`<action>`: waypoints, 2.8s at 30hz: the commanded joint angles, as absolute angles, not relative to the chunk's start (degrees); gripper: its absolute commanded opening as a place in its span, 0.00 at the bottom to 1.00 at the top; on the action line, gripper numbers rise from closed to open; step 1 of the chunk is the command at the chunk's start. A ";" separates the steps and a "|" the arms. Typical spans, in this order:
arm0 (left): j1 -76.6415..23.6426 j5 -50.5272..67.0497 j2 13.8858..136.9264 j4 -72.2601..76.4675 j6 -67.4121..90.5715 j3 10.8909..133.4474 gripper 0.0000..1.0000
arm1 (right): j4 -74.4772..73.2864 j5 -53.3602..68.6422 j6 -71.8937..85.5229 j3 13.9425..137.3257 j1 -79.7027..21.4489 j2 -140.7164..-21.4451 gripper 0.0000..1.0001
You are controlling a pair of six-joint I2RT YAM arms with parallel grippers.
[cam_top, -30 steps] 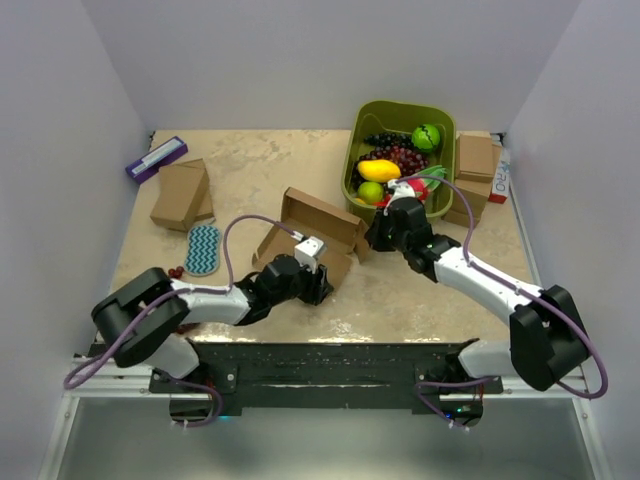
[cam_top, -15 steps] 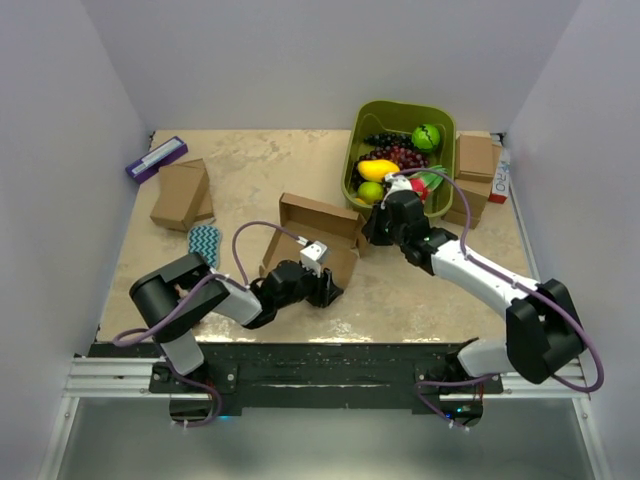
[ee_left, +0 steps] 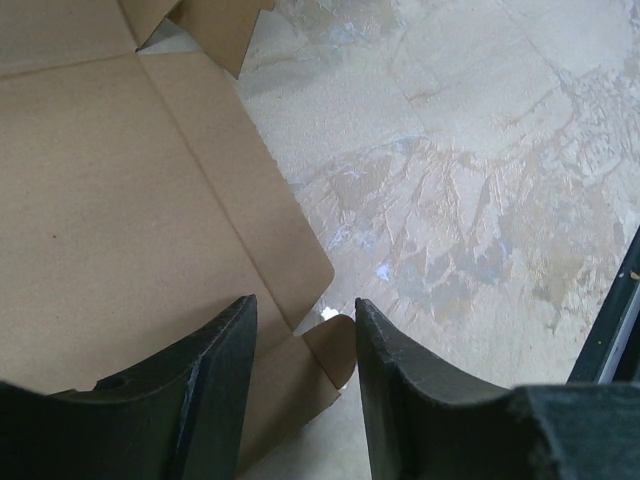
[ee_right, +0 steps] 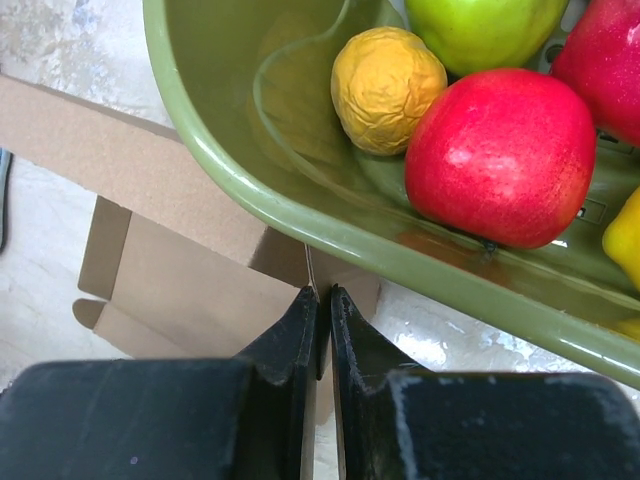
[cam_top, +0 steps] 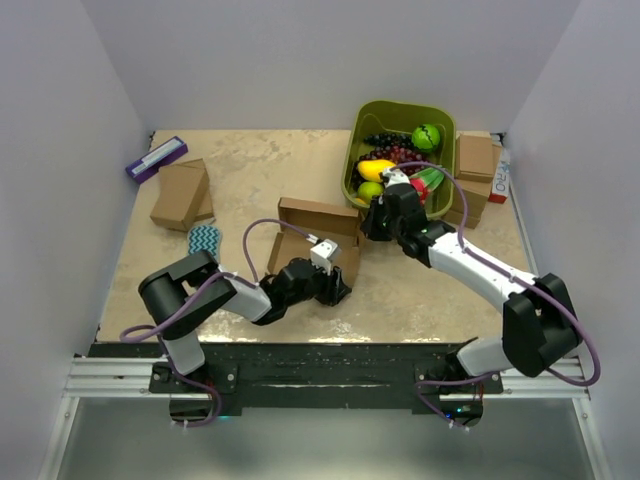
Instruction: Fold the paper box
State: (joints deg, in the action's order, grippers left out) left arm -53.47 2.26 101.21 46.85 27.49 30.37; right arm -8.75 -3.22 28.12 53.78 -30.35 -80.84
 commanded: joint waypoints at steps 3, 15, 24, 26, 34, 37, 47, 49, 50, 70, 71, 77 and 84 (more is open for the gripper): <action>-54.40 0.61 104.24 37.79 27.69 30.94 0.48 | -5.63 -0.18 32.25 53.79 -31.55 -81.03 0.09; -54.93 1.05 104.86 38.67 28.04 31.55 0.48 | -1.50 -1.06 36.12 52.04 -34.27 -84.46 0.11; -54.05 0.53 104.50 39.11 31.20 29.88 0.47 | -4.83 -2.37 33.41 52.64 -34.37 -81.22 0.47; -54.05 0.18 103.98 38.59 31.20 29.71 0.47 | -6.23 -3.60 32.35 53.08 -34.10 -79.81 0.53; -53.88 0.88 103.53 40.52 30.94 27.69 0.47 | -10.64 -5.45 28.83 51.42 -28.40 -72.43 0.76; -53.79 1.23 103.45 40.96 30.76 27.51 0.46 | -9.76 -5.97 28.13 49.14 -26.72 -71.19 0.73; -53.61 3.69 103.53 43.50 30.15 26.81 0.46 | 7.19 3.07 19.78 40.17 -27.25 -74.53 0.63; -53.61 4.13 103.89 44.12 30.15 26.72 0.46 | 8.96 3.95 17.85 39.99 -27.77 -75.32 0.64; -53.61 4.22 103.97 44.30 30.15 26.63 0.46 | 10.70 4.74 17.06 39.82 -27.86 -75.84 0.64; -53.09 5.63 103.89 46.32 30.24 24.70 0.44 | 30.40 6.95 12.57 42.97 -30.76 -91.49 0.55; -53.09 5.63 103.71 46.32 30.23 24.52 0.44 | 30.85 6.60 12.39 43.41 -30.67 -92.71 0.54; -53.00 5.80 103.62 46.41 30.24 24.08 0.44 | 35.24 5.27 12.04 44.21 -30.67 -94.74 0.49; -52.91 6.06 103.97 46.32 30.32 24.34 0.44 | 40.16 4.05 13.80 43.42 -30.67 -95.80 0.38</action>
